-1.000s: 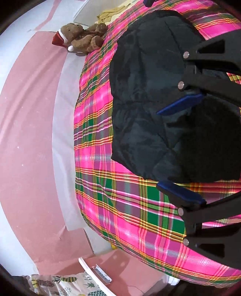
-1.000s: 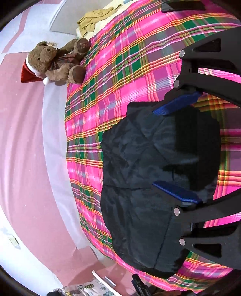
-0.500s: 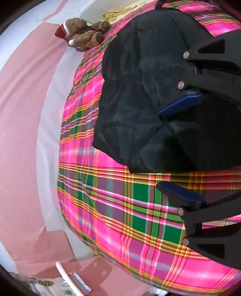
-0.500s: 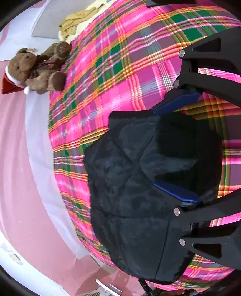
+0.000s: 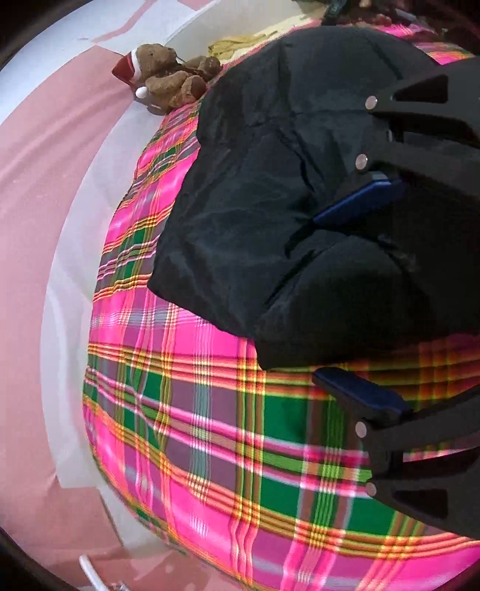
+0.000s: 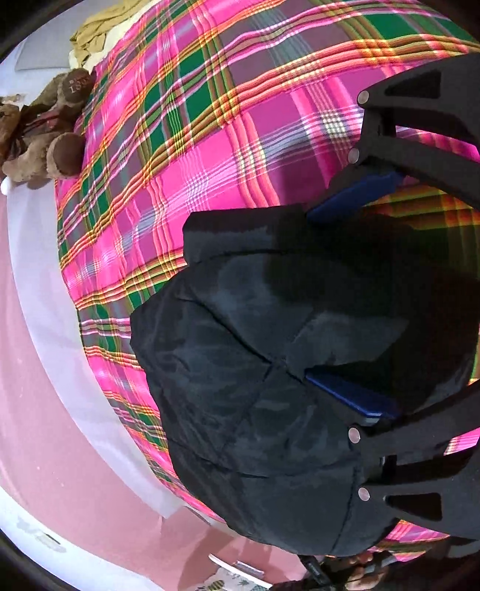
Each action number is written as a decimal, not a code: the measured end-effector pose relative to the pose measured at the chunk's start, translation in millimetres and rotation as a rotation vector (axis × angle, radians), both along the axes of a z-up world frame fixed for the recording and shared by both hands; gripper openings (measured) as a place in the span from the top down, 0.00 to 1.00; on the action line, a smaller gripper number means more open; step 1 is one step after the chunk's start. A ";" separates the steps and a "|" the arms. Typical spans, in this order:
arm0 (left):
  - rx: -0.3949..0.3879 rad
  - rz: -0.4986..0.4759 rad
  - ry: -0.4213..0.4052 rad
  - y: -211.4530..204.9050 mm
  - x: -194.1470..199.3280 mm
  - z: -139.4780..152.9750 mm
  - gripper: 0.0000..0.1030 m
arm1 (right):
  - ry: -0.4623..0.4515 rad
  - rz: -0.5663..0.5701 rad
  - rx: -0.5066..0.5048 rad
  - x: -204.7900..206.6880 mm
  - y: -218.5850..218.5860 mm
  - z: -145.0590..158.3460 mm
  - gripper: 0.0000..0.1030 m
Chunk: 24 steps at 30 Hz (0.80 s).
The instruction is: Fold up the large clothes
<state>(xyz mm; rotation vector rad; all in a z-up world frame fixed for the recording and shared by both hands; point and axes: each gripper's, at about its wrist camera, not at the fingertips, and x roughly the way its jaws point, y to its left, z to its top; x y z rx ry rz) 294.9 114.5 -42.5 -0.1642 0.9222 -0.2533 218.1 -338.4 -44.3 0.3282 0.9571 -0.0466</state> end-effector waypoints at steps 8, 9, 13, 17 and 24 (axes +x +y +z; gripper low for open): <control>-0.040 -0.009 -0.019 6.9 0.2 11.3 0.22 | -0.008 -0.013 0.022 -4.3 -1.8 7.8 0.19; -0.044 -0.015 -0.012 6.8 -3.0 6.4 0.22 | -0.006 -0.010 0.035 -8.2 -2.5 6.1 0.19; -0.118 -0.018 0.009 14.3 -6.8 -11.5 0.19 | 0.005 0.002 0.089 -13.5 -9.1 -8.4 0.19; -0.142 -0.029 0.037 13.4 7.1 -21.1 0.13 | 0.016 0.012 0.135 0.4 -15.5 -19.1 0.16; -0.168 -0.035 0.057 7.4 23.3 -28.2 0.09 | 0.034 0.019 0.235 27.4 -26.4 -39.7 0.08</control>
